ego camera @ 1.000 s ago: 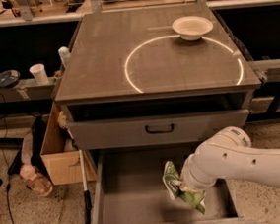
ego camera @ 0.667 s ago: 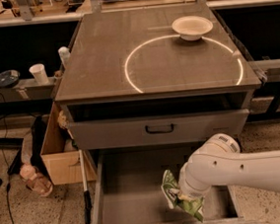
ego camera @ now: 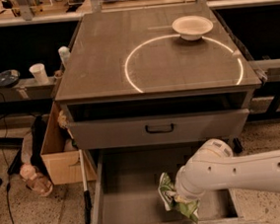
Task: Place green jalapeno chip bag into middle drawer
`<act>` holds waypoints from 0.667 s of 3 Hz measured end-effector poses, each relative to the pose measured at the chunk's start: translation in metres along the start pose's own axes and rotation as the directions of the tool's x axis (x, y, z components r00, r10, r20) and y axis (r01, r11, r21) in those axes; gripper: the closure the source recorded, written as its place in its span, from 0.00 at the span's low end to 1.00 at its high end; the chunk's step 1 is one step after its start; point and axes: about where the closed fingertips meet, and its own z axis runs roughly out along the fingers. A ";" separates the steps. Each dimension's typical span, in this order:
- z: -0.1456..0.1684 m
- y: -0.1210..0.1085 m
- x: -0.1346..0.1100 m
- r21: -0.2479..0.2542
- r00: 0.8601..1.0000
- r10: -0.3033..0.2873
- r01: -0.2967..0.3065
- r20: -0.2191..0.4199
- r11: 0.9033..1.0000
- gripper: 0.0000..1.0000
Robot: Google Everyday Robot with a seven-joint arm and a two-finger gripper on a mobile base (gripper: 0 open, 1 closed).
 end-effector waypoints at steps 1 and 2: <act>0.043 0.000 -0.005 -0.012 1.000 0.012 -0.012 0.023 1.000 1.00; 0.090 -0.002 -0.010 -0.036 1.000 0.015 -0.015 0.019 0.999 1.00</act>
Offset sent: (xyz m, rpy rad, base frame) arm 0.0256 0.0428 -0.1256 0.0273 0.0441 -0.0147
